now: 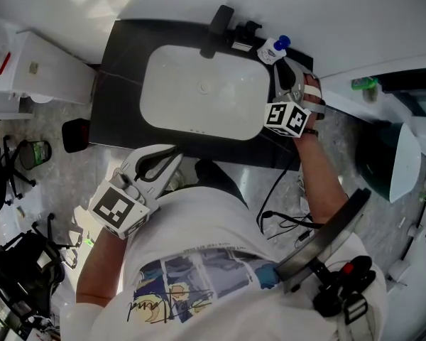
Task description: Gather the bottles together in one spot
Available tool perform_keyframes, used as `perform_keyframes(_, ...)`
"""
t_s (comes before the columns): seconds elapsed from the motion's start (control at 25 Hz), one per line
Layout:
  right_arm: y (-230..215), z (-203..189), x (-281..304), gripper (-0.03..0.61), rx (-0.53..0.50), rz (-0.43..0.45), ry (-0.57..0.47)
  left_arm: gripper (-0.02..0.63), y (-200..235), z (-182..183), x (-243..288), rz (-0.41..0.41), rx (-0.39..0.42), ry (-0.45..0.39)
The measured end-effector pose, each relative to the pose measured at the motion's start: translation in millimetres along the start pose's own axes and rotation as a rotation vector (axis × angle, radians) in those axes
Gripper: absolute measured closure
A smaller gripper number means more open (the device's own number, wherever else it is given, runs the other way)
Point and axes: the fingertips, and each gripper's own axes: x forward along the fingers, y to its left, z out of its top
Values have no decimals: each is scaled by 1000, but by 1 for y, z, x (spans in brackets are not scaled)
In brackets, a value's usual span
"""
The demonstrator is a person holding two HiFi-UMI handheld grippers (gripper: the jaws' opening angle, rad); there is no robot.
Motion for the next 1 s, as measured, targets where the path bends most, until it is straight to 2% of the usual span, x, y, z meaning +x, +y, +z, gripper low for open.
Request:
perform_keyframes(0.44,17,27,-77,491,160,17,25,583,-31,-15,-24,-69,43,4)
perform_keyframes(0.76,58,43,-127,566,503,227,105,583,-40,-26,-52,-77,71,7)
perform_keyframes(1.0,87,79,-171,575,747,378,85,583,-41,-35,-68,-51,83,0)
